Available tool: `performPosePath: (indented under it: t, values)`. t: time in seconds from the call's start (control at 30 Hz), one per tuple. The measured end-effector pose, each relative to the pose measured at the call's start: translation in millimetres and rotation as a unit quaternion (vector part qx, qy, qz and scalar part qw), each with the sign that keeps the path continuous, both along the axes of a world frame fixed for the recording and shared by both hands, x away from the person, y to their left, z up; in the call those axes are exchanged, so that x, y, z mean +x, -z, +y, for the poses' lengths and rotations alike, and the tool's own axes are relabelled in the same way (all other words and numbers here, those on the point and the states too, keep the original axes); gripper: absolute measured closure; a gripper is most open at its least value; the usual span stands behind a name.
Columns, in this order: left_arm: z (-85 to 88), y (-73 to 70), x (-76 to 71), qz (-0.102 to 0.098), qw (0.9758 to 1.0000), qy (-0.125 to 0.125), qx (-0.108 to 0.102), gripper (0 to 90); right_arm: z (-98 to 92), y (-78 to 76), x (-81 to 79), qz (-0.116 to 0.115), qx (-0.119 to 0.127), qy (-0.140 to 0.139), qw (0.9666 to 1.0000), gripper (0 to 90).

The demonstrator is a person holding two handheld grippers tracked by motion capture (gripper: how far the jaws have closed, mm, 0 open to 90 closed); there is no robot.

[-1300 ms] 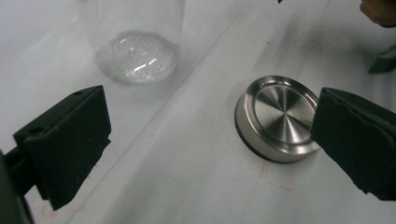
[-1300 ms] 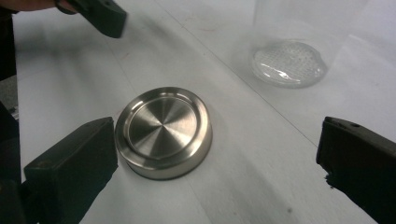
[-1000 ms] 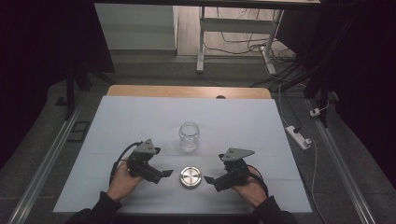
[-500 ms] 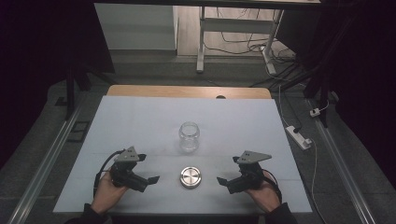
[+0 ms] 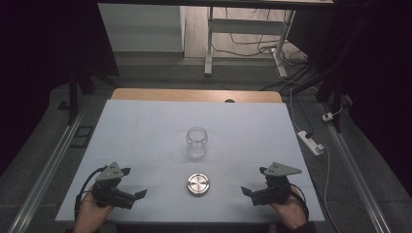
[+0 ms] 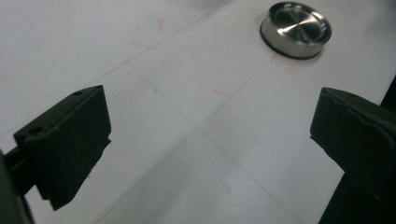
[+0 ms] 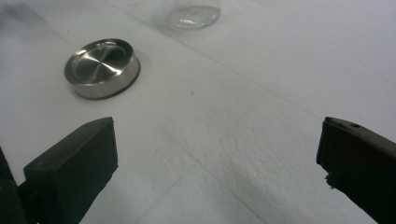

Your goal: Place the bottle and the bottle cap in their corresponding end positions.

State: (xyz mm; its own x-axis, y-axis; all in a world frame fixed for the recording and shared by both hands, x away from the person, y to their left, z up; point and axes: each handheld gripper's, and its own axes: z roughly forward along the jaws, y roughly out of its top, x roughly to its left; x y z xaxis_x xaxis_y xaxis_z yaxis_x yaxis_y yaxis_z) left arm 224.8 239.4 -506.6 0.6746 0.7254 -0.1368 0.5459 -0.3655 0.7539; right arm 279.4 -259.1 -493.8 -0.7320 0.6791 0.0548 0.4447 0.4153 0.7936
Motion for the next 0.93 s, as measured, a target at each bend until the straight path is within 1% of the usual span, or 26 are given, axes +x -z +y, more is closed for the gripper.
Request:
performPosePath:
  t: [0.2,0.4,0.53,0.6,0.67,0.77,0.87,0.93]
  values:
    - [15.8,6.2,-15.5,0.013,0.9996,-0.024,0.001,0.0,-14.8,0.6,-5.3,0.001,-0.003,0.028,0.9996,0.0]
    - [27.7,12.9,-28.3,0.027,0.9982,-0.05,0.017,0.0,-27.9,1.8,-10.6,0.012,-0.005,0.056,0.9983,0.0]
    - [33.2,17.2,-35.0,0.036,0.9967,-0.066,0.029,0.0,-34.8,3.4,-14.8,0.023,-0.003,0.066,0.9975,0.0]
    - [35.5,18.2,-37.8,0.04,0.9961,-0.072,0.032,0.0,-37.5,3.9,-16.9,0.029,-0.002,0.069,0.9972,0.0]
    - [37.1,17.6,-40.8,0.038,0.9956,-0.08,0.033,0.0,-39.8,3.1,-18.7,0.029,0.003,0.072,0.997,0.0]
    - [38.3,18.2,-43.3,0.041,0.9942,-0.089,0.044,0.0,-41.6,2.9,-20.6,0.033,0.003,0.074,0.9967,0.0]
    - [39.0,18.6,-43.0,0.045,0.994,-0.089,0.043,0.0,-41.2,2.7,-21.8,0.037,-0.004,0.073,0.9966,0.0]
    - [39.2,18.6,-42.3,0.046,0.994,-0.09,0.041,0.0,-40.3,3.2,-21.7,0.035,-0.01,0.071,0.9968,0.0]
